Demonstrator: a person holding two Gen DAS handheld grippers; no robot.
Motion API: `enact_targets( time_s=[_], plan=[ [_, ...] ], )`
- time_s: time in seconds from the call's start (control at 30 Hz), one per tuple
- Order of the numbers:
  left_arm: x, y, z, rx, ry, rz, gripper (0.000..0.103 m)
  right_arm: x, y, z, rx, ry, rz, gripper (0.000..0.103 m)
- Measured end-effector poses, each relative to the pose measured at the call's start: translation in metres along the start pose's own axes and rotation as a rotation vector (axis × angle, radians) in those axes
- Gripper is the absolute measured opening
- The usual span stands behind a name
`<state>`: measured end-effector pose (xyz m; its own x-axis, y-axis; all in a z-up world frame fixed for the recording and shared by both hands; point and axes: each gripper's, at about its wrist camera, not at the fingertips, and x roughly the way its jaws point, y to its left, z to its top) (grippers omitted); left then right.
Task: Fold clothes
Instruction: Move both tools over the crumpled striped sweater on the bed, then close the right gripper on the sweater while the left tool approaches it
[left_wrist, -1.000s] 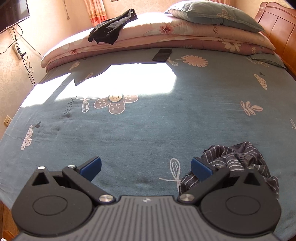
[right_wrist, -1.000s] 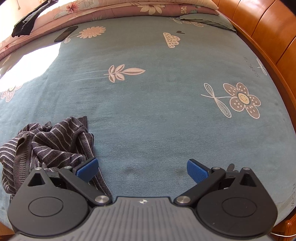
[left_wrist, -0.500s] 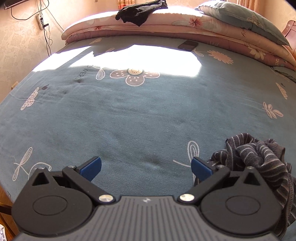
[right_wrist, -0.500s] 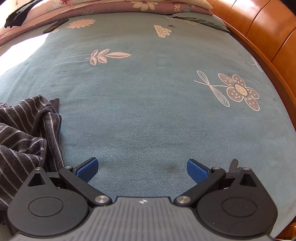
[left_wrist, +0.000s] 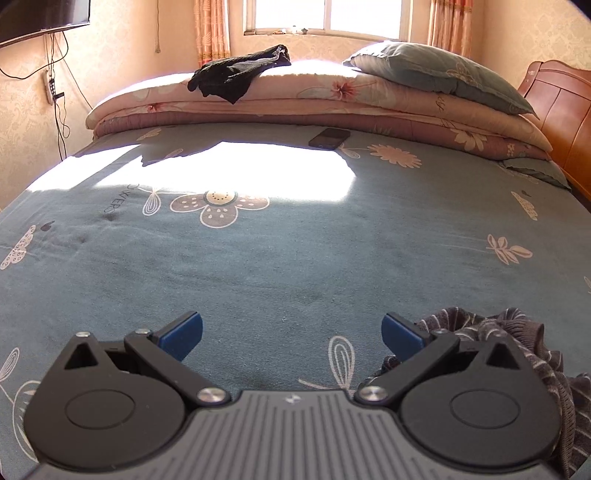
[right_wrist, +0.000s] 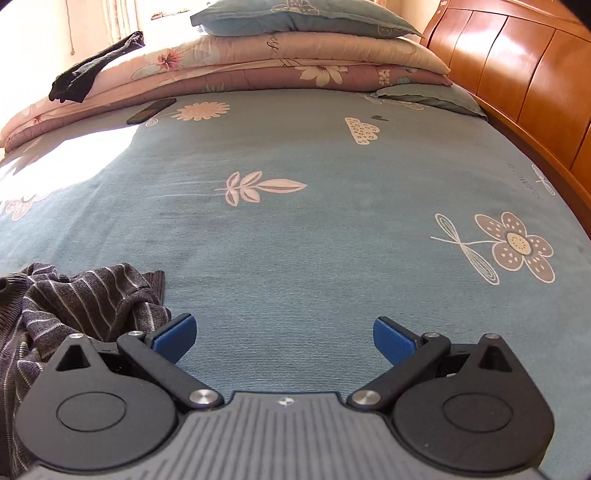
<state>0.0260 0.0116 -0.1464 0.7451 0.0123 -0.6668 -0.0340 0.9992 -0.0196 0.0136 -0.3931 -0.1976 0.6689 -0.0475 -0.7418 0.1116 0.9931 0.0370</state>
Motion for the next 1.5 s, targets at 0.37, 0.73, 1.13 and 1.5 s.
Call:
enact_targets(
  time_s=[0.37, 0.73, 1.13, 1.5],
  plan=[
    [-0.062, -0.018, -0.051, 0.098, -0.165, -0.076, 0.102, -0.054, 0.022, -0.033, -0.194, -0.217, 0.120, 0.103],
    [-0.161, -0.041, -0.085, 0.099, -0.252, -0.164, 0.102, -0.201, 0.042, -0.108, -0.484, -0.596, 0.012, 0.103],
    [-0.198, -0.015, -0.111, -0.026, -0.269, -0.190, 0.102, -0.221, 0.083, -0.158, -0.530, -0.463, 0.171, 0.103],
    [-0.160, 0.009, -0.120, 0.066, -0.289, -0.122, 0.101, -0.155, 0.137, -0.149, -0.392, -0.179, 0.392, 0.073]
  ],
)
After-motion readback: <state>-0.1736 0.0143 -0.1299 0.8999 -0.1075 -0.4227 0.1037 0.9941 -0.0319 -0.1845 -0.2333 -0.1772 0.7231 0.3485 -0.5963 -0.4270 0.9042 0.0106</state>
